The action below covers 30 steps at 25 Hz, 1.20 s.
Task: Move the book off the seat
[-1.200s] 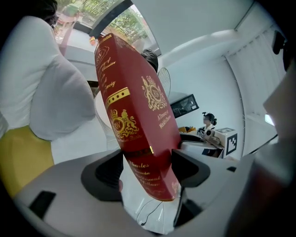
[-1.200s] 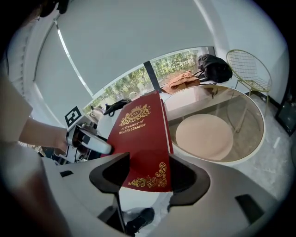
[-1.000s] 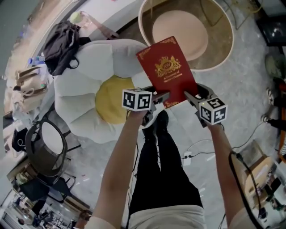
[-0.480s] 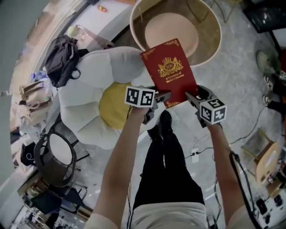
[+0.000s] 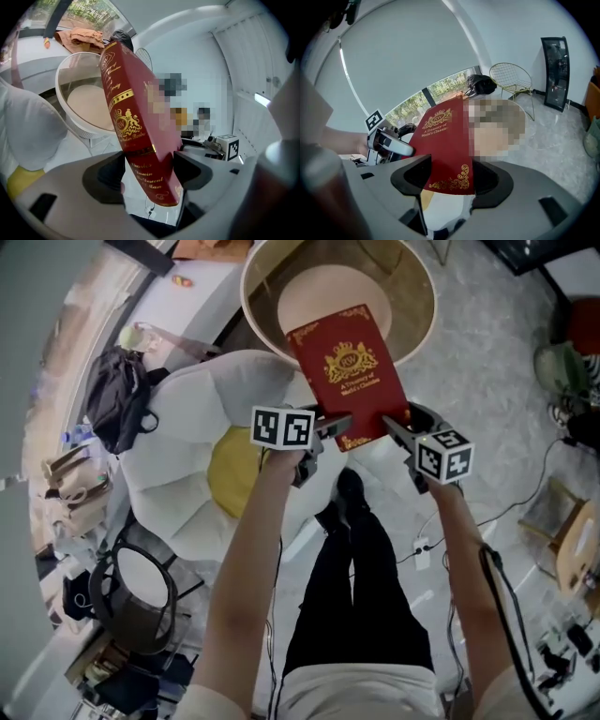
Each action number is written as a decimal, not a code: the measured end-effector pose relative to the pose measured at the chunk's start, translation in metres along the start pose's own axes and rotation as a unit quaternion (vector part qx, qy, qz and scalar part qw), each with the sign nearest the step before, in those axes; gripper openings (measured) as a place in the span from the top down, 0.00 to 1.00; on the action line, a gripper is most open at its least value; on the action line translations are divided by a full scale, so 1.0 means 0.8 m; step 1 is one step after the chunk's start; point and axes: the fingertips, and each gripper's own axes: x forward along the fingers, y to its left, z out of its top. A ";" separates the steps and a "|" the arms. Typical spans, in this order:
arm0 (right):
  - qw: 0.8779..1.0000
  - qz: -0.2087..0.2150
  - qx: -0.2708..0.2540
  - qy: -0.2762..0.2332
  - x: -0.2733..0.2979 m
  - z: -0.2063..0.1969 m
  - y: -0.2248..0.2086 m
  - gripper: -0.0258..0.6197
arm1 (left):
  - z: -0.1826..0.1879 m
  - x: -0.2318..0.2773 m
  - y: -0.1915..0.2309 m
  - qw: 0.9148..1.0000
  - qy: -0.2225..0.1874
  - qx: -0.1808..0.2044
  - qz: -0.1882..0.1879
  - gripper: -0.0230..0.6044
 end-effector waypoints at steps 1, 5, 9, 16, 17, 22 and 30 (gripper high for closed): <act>1.000 -0.002 0.002 -0.002 -0.002 0.001 -0.001 0.53 | 0.002 0.001 -0.002 1.000 0.003 0.004 -0.001 0.45; 1.000 -0.003 0.015 -0.014 -0.005 0.007 -0.009 0.53 | 0.014 0.005 -0.008 1.000 0.010 0.017 0.000 0.45; 1.000 -0.001 0.016 -0.015 0.002 0.011 -0.021 0.53 | 0.023 0.016 -0.004 1.000 0.016 0.015 0.005 0.45; 1.000 0.006 0.021 -0.011 0.015 0.011 -0.052 0.53 | 0.034 0.044 0.007 1.000 0.014 0.006 0.010 0.45; 1.000 0.007 0.022 -0.010 0.018 0.012 -0.058 0.53 | 0.037 0.049 0.008 1.000 0.013 0.005 0.010 0.45; 1.000 0.013 0.004 -0.004 0.036 0.021 -0.092 0.53 | 0.054 0.080 0.021 1.000 0.014 -0.005 0.012 0.45; 1.000 0.021 0.013 0.009 0.079 0.030 -0.142 0.53 | 0.086 0.123 0.055 0.999 0.021 -0.017 0.028 0.45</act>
